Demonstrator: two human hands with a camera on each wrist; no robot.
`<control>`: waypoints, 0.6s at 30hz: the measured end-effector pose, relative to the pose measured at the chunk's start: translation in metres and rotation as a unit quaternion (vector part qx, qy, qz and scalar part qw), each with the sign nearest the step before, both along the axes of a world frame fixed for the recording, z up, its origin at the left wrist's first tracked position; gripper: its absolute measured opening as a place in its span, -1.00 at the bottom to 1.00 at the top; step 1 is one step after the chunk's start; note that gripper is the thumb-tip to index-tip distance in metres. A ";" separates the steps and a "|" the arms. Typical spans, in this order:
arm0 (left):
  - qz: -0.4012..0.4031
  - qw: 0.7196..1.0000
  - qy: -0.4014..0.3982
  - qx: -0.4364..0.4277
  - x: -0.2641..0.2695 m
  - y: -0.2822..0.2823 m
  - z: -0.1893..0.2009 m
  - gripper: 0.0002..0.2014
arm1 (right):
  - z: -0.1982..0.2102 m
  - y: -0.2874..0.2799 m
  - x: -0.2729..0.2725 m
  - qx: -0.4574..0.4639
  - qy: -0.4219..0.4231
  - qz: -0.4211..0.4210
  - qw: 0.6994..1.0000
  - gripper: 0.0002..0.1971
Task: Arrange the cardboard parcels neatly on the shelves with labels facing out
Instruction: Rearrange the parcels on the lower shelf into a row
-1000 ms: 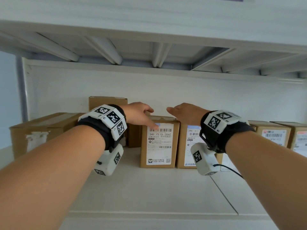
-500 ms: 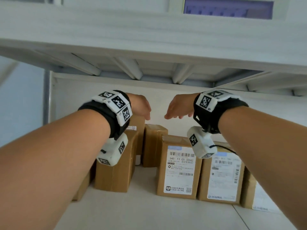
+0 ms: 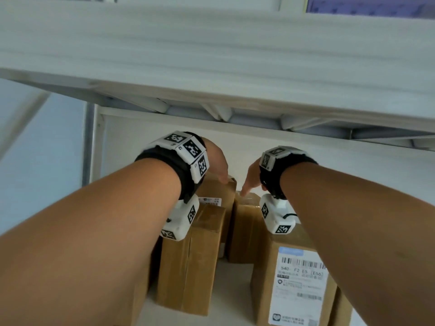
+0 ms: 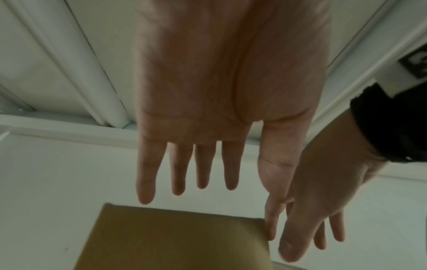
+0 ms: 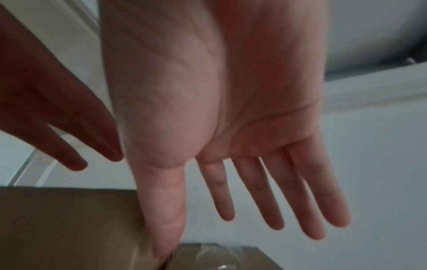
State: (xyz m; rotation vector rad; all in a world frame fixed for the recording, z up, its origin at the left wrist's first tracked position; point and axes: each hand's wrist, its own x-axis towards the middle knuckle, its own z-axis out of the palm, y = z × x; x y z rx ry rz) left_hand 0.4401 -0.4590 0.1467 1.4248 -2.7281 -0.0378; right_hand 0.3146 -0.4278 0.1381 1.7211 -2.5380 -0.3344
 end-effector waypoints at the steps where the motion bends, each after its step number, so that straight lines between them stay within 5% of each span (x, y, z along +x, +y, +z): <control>1: 0.006 1.000 -0.015 0.013 0.000 -0.004 -0.001 -0.38 | -0.001 -0.003 0.001 -0.001 0.008 -0.001 1.000 -0.42; 18: -0.049 0.996 -0.074 0.013 -0.004 -0.037 -0.007 -0.45 | -0.003 -0.029 0.014 0.056 0.083 -0.027 0.995 -0.26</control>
